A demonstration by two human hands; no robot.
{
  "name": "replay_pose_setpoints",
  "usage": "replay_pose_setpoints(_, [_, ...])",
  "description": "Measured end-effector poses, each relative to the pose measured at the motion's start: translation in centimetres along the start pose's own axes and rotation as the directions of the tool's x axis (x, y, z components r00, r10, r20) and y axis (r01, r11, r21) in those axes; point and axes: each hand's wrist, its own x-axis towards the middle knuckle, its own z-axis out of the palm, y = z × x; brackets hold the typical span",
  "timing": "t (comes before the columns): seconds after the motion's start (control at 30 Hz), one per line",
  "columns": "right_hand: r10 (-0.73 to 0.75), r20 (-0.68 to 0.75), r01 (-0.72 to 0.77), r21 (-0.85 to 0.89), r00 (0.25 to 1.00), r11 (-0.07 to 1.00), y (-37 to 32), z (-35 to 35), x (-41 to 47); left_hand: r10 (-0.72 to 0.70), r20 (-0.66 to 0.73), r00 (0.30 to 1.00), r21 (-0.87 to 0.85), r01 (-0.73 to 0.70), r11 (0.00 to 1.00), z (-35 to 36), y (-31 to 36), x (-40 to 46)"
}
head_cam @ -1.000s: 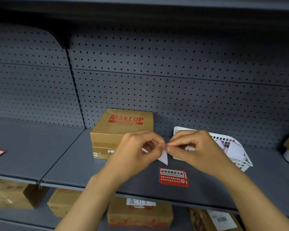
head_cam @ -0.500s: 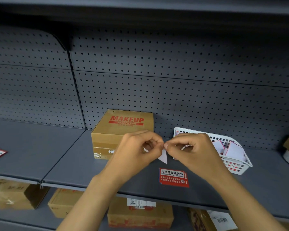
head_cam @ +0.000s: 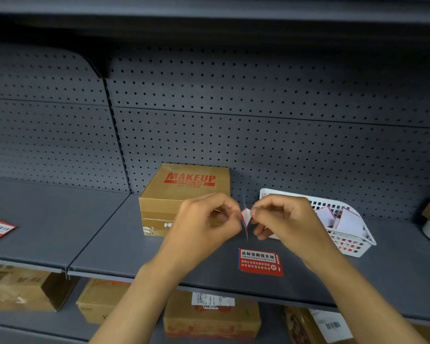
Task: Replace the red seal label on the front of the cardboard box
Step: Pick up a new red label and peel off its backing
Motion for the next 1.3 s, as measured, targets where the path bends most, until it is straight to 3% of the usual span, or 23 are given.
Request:
replay_pose_setpoints(0.2, [0.062,-0.139,-0.052,0.076,0.988,0.996,0.4,-1.4,0.3,-0.21,-0.094,0.973,-0.033,0.208,0.978,0.5,-0.6,0.5])
replay_pose_setpoints(0.5, [0.145,-0.301,-0.12,0.102,0.942,0.988,1.6,-5.1,0.0,-0.261,-0.099,0.96,0.006,0.263,0.965,2.1,-1.5,1.8])
replay_pose_setpoints(0.73, [0.156,-0.435,-0.117,0.116,0.887,0.986,2.2,-10.3,-1.5,-0.314,-0.003,0.949,0.064,0.313,0.947,4.8,-1.7,4.4])
replay_pose_setpoints(0.93, [0.119,-0.619,-0.02,0.165,0.777,0.986,2.6,-16.3,-3.1,-0.345,0.036,0.938,0.124,0.338,0.933,8.9,-1.9,7.5])
replay_pose_setpoints(1.17, [0.088,-0.659,0.067,0.207,0.747,0.976,2.6,-19.4,-3.6,-0.324,0.254,0.911,0.152,0.294,0.944,14.4,-1.3,10.3])
replay_pose_setpoints(1.3, [0.087,-0.645,0.049,0.19,0.759,0.981,3.1,-20.1,-3.2,-0.328,0.29,0.899,0.231,0.267,0.936,18.0,-0.9,11.7])
